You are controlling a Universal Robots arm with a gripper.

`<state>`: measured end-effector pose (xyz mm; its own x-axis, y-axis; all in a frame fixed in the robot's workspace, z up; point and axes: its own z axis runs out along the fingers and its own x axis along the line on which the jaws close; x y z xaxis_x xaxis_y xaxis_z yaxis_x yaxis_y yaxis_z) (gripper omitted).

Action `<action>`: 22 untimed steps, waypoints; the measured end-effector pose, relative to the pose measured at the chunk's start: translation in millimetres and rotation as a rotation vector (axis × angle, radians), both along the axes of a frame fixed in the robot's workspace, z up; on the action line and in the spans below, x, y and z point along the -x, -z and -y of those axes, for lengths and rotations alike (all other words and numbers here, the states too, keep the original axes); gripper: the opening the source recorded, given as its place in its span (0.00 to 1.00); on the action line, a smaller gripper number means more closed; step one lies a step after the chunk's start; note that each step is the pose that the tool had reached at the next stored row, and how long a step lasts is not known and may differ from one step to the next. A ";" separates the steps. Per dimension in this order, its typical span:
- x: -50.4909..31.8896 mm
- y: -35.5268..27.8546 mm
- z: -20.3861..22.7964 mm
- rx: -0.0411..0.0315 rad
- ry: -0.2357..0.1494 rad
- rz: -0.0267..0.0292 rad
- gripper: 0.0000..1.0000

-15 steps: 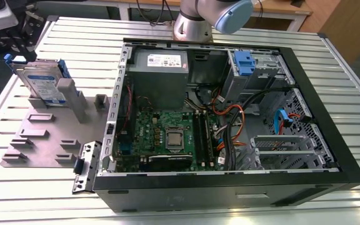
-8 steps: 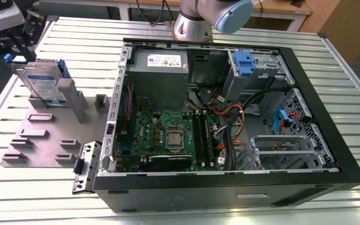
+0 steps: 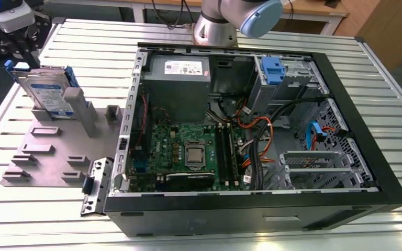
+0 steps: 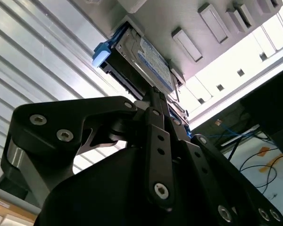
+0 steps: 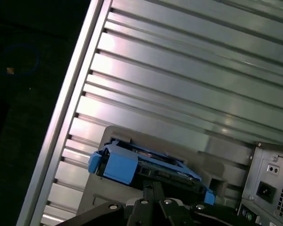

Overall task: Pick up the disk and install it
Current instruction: 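Pick up the disk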

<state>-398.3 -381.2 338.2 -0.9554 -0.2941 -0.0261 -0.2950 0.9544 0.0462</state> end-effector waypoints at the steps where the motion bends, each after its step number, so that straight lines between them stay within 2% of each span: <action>1: 0.0 0.1 0.0 -0.0002 -0.015 0.0000 0.11; 17: 0.0 1.6 0.0 -0.0024 -0.273 -0.0001 0.11; 22: 0.0 1.6 0.0 -0.0034 -0.340 0.0000 0.11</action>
<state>-398.3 -381.2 336.6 -0.8029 -0.5954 -0.0276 -0.5960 0.8015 0.0492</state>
